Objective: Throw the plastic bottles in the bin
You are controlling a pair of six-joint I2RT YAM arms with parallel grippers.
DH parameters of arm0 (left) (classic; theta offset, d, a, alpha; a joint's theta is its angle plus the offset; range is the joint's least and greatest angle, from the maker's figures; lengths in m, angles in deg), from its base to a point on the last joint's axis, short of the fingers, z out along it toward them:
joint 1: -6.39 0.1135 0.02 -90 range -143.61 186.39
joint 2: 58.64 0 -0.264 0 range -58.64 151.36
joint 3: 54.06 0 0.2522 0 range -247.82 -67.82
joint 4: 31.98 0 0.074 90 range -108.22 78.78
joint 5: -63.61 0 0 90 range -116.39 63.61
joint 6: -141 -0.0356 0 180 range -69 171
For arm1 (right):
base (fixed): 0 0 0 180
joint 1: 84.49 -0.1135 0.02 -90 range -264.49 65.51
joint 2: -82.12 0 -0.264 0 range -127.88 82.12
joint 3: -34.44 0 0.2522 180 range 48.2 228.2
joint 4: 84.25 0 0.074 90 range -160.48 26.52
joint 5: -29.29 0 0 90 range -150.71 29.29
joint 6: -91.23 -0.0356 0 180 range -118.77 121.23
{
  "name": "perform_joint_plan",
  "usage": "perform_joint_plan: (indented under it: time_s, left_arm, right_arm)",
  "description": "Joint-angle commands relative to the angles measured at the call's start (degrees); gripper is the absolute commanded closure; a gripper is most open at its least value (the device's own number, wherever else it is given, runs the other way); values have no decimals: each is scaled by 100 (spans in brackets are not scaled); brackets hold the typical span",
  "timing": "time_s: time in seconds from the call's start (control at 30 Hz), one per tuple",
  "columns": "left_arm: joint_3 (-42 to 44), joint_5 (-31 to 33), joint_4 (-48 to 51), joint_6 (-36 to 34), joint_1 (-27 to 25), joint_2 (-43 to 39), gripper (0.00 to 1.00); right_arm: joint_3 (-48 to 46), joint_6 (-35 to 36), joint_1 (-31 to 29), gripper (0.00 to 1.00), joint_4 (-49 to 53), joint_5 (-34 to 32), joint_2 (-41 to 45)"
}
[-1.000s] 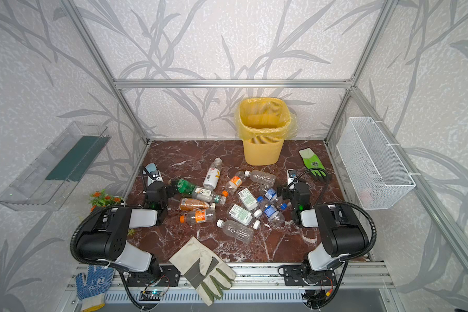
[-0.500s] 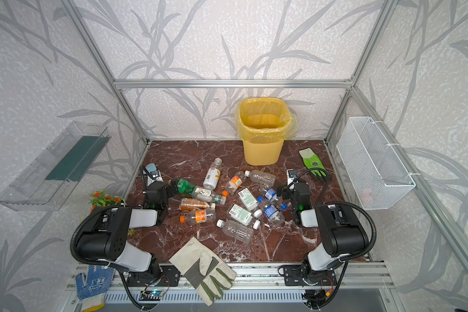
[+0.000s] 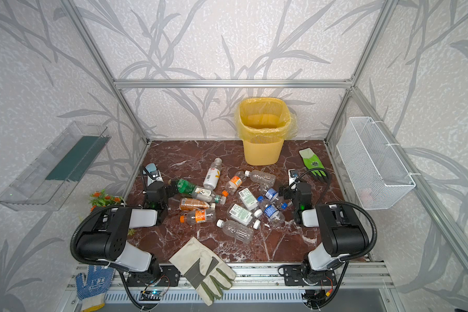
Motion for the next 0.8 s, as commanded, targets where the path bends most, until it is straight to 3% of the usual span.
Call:
perform_joint_plan:
  time_s: [0.0,0.07,0.17,0.27,0.33,0.43,0.5,0.57,0.63,0.7,0.77]
  left_arm:
    - [-94,-31,43,-25,31,-91,4]
    - [-87,-39,34,-18,34,-88,6]
    - [-191,156,467,108,40,-333,7]
    - [-248,101,462,-263,-62,-542,15]
    - [-771,411,2006,22,-67,-1092,15]
    - [-1540,910,3343,411,-89,-1738,15]
    - [-2105,865,4311,971,-86,-2050,15]
    - [-2689,540,5213,1543,-96,-2213,15]
    - [-3193,-200,5944,1900,-108,-2241,15]
    - [-3580,-1020,6516,2056,-150,-2209,15]
    - [-3855,-1830,6952,1830,-206,-2151,15]
  right_arm:
    - [78,-65,32,26,-46,143,15]
    - [314,-90,31,25,663,78,432]
    - [1104,-148,24,24,2582,5,1145]
    - [1852,-323,-118,23,4116,-119,1682]
    - [2103,-560,-263,22,4767,-419,1978]
    - [2291,-1137,-293,23,5670,-235,2260]
    - [2386,-1553,-338,23,6332,59,2368]
    - [2506,-1701,-500,24,7053,238,2471]
    - [2650,-1633,-780,26,7855,205,2643]
    - [2794,-1586,-1115,26,8496,-112,2842]
    - [2870,-1622,-1335,26,8932,-26,3009]
